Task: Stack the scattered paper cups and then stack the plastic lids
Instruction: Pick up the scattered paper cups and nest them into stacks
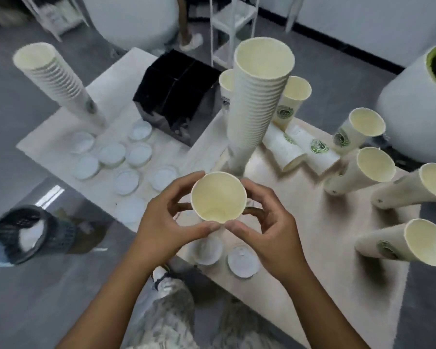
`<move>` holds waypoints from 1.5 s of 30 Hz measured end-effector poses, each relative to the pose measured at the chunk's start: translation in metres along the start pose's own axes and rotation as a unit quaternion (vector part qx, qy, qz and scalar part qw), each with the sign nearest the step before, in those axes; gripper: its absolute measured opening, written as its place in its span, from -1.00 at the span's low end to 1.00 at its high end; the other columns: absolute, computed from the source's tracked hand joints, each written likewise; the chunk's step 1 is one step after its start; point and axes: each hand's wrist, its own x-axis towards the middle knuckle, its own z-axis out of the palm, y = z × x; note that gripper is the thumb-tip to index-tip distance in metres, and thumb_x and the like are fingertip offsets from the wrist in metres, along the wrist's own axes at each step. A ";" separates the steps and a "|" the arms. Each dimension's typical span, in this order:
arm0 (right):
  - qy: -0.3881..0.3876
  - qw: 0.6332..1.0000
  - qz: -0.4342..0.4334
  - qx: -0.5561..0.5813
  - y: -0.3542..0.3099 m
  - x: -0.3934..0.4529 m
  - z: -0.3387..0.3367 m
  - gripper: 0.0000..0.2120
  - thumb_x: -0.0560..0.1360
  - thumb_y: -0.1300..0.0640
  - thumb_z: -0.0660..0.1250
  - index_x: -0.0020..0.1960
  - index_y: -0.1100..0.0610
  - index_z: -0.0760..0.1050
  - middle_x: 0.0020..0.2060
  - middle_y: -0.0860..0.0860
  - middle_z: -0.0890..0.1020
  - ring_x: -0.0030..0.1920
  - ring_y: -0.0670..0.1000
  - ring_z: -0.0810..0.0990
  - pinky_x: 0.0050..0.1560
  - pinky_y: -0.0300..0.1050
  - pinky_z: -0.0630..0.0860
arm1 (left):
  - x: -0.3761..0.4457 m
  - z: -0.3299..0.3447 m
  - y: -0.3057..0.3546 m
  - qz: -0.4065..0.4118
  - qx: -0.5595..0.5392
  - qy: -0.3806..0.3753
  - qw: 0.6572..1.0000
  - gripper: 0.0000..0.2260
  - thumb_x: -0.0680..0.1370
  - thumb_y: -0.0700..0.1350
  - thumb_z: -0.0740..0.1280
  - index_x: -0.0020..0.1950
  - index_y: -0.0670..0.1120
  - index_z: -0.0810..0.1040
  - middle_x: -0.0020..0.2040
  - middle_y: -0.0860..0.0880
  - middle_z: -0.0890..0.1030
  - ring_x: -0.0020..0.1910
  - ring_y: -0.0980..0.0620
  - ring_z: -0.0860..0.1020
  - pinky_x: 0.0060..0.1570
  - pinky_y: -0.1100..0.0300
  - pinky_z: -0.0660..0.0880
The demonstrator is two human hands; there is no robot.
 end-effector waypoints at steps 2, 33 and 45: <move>-0.022 1.000 -0.015 -0.009 -0.018 0.014 0.034 -0.36 0.39 0.05 0.58 0.43 -0.04 0.48 0.35 -0.14 0.57 0.35 -0.02 0.55 0.24 -0.12 0.58 | -0.006 -0.038 0.003 0.006 -0.014 0.039 0.999 -0.27 0.25 0.06 0.65 0.40 0.15 0.52 0.33 0.19 0.61 0.36 0.07 0.56 0.18 0.20 0.58; -0.078 0.976 -0.204 0.004 -0.188 0.350 0.344 -0.44 0.49 0.20 0.55 0.43 -0.02 0.48 0.32 -0.07 0.57 0.34 -0.11 0.54 0.18 -0.05 0.64 | 0.225 -0.428 0.056 0.130 -0.006 0.178 0.975 -0.31 0.29 0.07 0.64 0.40 0.15 0.52 0.33 0.12 0.64 0.33 0.03 0.60 0.32 -0.11 0.56; -0.035 0.991 -0.060 -0.116 -0.073 0.373 0.367 -0.38 0.44 0.06 0.60 0.42 -0.21 0.46 0.32 -0.28 0.53 0.35 -0.11 0.51 0.18 -0.08 0.56 | 0.267 -0.431 -0.077 0.009 0.030 0.081 0.996 -0.28 0.24 0.14 0.67 0.37 0.20 0.54 0.29 0.27 0.62 0.29 0.15 0.57 0.31 0.08 0.52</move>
